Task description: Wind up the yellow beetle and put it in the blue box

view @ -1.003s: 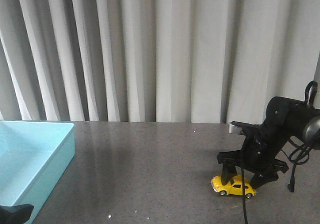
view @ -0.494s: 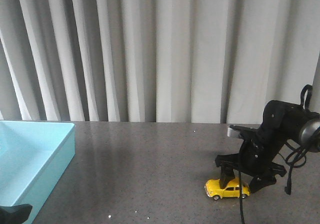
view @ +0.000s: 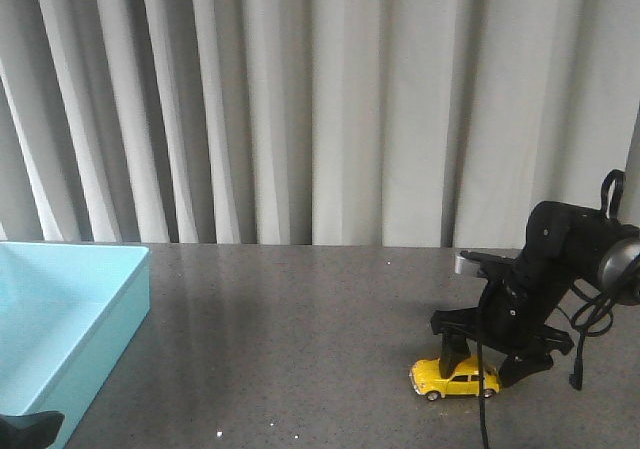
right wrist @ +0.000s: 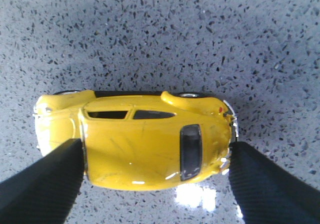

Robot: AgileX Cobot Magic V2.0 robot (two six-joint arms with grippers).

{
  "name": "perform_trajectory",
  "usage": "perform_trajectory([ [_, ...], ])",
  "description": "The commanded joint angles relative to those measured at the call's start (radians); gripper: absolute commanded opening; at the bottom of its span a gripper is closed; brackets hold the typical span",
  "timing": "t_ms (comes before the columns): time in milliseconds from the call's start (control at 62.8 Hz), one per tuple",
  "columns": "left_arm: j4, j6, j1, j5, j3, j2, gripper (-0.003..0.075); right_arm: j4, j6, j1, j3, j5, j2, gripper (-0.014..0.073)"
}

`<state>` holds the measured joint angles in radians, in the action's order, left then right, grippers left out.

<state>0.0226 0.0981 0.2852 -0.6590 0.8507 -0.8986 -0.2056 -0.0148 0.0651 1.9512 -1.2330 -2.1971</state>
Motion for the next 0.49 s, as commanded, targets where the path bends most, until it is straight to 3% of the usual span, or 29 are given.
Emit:
perform_trajectory([
  [0,-0.001,0.0,0.009,0.056,0.035,0.003,0.0539,0.014,0.005,-0.002,0.021,0.008,0.032,0.0578],
  [271,-0.001,0.0,0.009,0.053,0.035,0.003,0.0539,0.025,0.005,-0.017,0.021,0.003,0.018,0.0578],
  [478,0.0,0.0,0.009,0.044,0.035,0.003,0.0539,-0.012,0.078,-0.114,0.021,-0.044,0.018,0.0578],
])
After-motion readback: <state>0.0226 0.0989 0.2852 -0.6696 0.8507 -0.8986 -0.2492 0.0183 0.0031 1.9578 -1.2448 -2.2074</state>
